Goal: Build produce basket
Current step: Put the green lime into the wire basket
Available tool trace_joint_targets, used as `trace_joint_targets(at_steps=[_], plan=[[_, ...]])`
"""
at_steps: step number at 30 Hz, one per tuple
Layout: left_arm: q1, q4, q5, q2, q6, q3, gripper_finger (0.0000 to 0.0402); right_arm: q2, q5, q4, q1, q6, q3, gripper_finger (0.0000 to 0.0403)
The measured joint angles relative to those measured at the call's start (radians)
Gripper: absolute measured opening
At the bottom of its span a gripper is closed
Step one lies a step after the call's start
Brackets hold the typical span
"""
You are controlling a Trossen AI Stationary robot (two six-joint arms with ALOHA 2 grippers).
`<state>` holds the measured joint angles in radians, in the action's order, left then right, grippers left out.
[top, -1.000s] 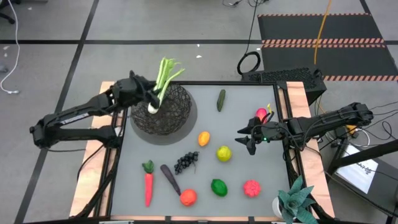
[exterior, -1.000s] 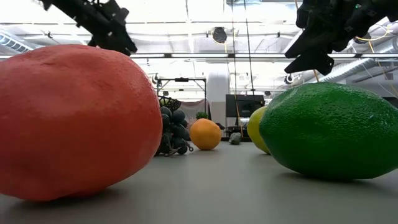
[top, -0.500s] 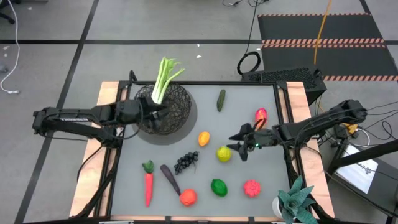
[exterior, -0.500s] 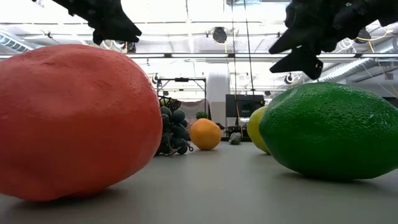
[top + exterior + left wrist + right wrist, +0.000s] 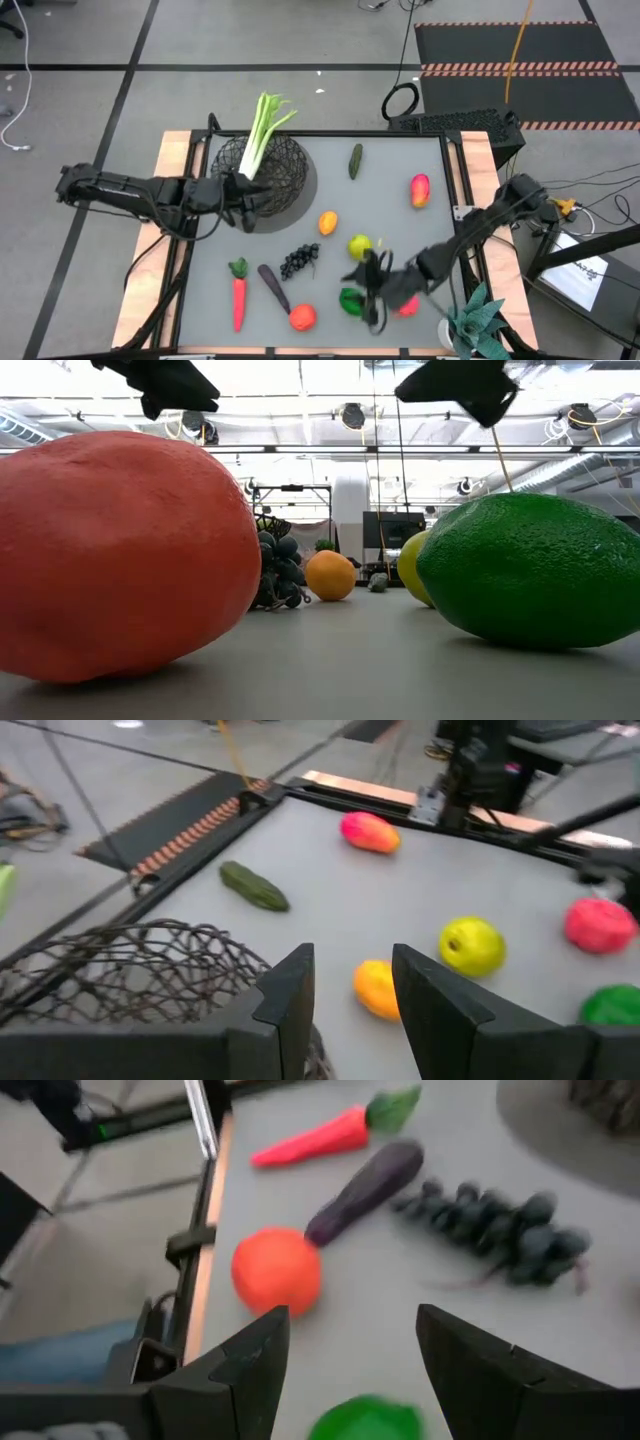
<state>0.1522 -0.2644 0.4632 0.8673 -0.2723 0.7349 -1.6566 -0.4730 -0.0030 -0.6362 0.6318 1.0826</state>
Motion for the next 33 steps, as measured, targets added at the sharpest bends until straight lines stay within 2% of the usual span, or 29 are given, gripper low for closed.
trace_joint_targets(at_steps=[2, 5, 10, 14, 20, 24, 28, 33], plan=[[0.022, 0.003, 0.047, 0.000, -0.011, 0.000, 0.0136, -0.056, -0.029, -0.058, -0.031, 0.061, 0.067, 0.0225], [0.056, 0.004, 0.060, 0.000, -0.020, 0.000, 0.0136, -0.131, -0.070, -0.094, -0.076, 0.145, 0.165, 0.0238], [0.136, -0.034, 0.055, 0.009, -0.064, 0.000, 0.0136, -0.252, -0.144, -0.110, -0.149, 0.119, 0.355, 0.0247], [0.190, -0.055, 0.056, 0.010, -0.093, 0.000, 0.0136, -0.306, -0.208, -0.270, -0.193, 0.155, 0.447, 0.0247], [0.262, -0.062, 0.062, 0.010, -0.124, -0.017, 0.0136, -0.310, -0.238, -0.411, -0.233, 0.325, 0.451, 0.0247], [0.302, -0.061, 0.079, 0.010, -0.140, -0.027, 0.0136, -0.310, -0.237, -0.473, -0.245, 0.374, 0.451, 0.0247], [0.331, -0.060, 0.107, 0.010, -0.156, -0.028, 0.0136, -0.310, -0.233, -0.409, -0.251, 0.381, 0.428, 0.0257], [0.349, -0.058, 0.117, 0.010, -0.153, -0.029, 0.0136, -0.310, -0.166, -0.284, -0.252, 0.408, 0.371, 0.0302]])
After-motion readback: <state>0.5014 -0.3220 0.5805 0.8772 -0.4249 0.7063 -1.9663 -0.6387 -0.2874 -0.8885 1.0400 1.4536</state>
